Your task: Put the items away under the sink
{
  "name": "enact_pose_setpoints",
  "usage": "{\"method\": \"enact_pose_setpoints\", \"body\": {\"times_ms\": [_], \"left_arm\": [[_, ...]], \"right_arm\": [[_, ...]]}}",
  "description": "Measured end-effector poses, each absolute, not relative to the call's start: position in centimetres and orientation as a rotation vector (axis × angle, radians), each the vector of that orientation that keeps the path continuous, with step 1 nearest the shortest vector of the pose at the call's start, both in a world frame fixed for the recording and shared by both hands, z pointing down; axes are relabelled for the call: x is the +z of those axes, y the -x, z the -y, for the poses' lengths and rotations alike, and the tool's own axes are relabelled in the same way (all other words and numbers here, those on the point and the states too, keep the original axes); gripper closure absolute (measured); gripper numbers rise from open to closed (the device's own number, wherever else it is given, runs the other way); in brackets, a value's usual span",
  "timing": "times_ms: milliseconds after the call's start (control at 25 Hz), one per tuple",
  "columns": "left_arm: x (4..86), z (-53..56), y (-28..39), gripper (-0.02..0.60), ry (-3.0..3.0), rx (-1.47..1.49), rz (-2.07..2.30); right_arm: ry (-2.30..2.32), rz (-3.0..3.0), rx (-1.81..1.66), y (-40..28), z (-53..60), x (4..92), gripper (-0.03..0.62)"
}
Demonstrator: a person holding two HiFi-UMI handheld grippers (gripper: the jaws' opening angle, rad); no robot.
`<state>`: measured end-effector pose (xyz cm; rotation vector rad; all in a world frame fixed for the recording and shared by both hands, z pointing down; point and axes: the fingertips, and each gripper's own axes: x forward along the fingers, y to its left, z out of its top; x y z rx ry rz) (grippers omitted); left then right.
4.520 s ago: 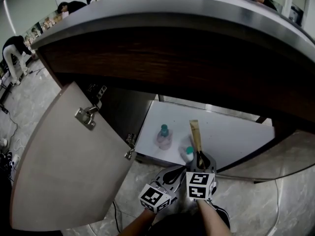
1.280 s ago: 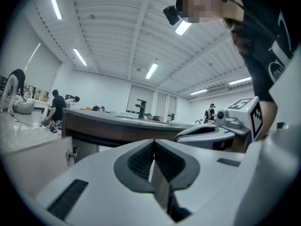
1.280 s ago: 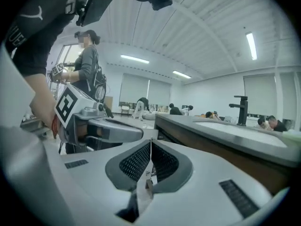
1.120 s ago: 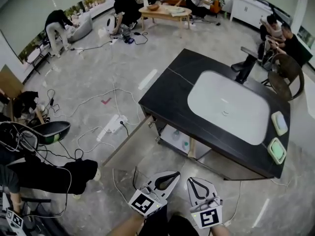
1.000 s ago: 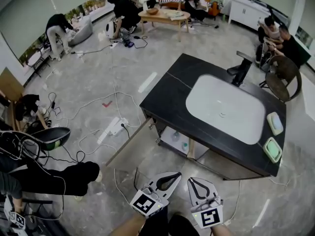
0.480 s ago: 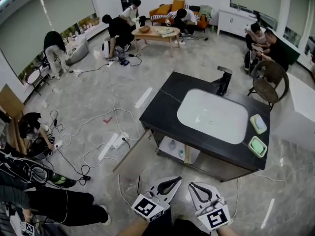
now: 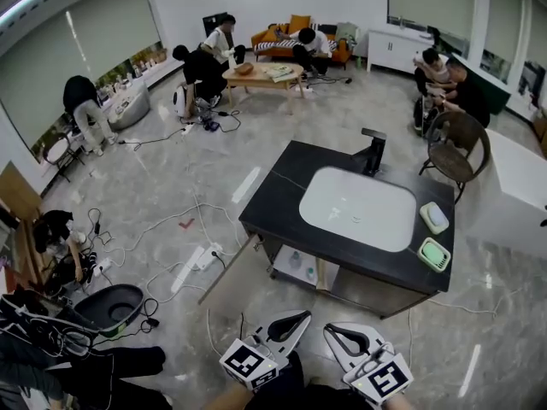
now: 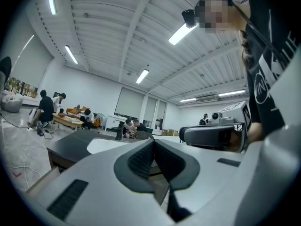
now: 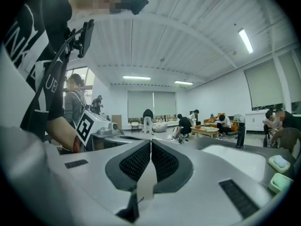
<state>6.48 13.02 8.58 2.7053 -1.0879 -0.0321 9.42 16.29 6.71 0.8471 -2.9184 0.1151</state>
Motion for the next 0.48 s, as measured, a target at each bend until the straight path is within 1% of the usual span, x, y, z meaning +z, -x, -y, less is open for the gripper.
{"method": "enact_pose_setpoints", "body": {"times_ms": [200,480], "left_arm": [[6.3,-14.4,-7.6,0.575,-2.692,-0.126,1.034],[5.3,-15.7,-9.4,0.575,-2.749,-0.073,0.983]], "right_arm": [[-0.805,2.943,0.098,-10.3,-17.6,4.6,0.559],[-0.788,2.928,0.093,-11.8,-19.1,3.7,0.559]]}}
